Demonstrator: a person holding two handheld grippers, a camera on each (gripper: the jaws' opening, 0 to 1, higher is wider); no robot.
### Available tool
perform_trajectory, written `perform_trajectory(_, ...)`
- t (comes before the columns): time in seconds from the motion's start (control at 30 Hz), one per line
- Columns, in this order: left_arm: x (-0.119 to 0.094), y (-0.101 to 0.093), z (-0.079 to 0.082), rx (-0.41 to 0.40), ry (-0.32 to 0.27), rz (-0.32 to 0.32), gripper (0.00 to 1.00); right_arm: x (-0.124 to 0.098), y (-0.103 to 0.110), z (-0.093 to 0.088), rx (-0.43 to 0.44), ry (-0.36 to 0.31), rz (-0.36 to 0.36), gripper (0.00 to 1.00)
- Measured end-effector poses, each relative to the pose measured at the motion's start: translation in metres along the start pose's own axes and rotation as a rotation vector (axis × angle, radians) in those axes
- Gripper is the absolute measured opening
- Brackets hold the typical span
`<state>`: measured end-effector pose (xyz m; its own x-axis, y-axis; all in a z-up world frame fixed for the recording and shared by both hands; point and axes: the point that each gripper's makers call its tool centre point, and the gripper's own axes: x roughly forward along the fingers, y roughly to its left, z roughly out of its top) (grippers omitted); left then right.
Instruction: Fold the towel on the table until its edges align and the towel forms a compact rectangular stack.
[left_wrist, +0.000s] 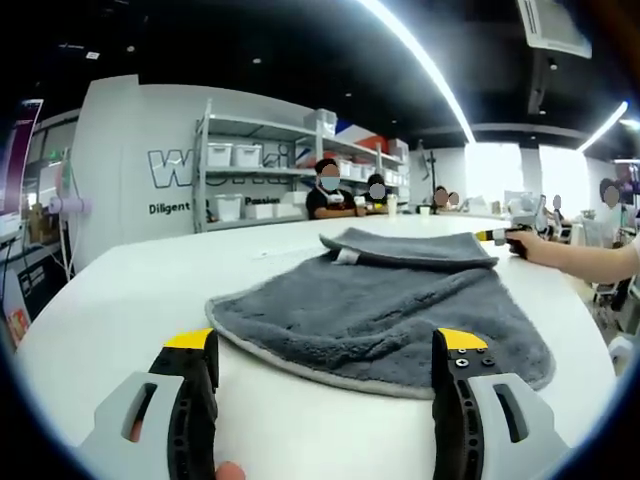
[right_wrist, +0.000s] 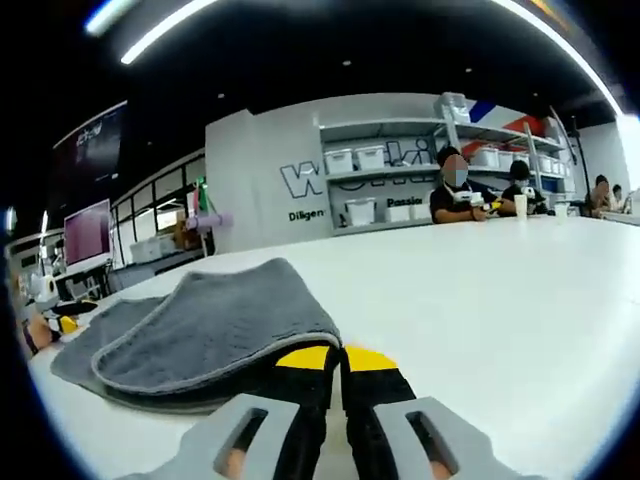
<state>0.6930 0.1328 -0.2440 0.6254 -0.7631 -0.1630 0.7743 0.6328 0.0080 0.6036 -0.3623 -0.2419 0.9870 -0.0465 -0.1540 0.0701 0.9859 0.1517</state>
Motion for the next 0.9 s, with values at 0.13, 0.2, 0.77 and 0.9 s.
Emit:
perform_trajectory(0.13,0.0,-0.001,0.0,-0.004,-0.001,-0.003,0.86,-0.002,-0.001,0.0,0.0,-0.001,-0.005,0.0)
perform_trajectory(0.2,0.0,-0.001,0.0,-0.004,-0.001,-0.004,0.86,-0.002,-0.001,-0.001,-0.005,0.004,-0.004,0.0)
perform_trajectory(0.77,0.0,-0.002,0.0,-0.007,-0.002,-0.005,0.86,-0.029,0.01,0.038,0.073,-0.254,0.099,0.22)
perform_trajectory(0.9,-0.001,-0.002,0.001,-0.01,-0.006,-0.003,0.86,-0.029,0.023,0.045,0.102,-0.293,0.173,0.31)
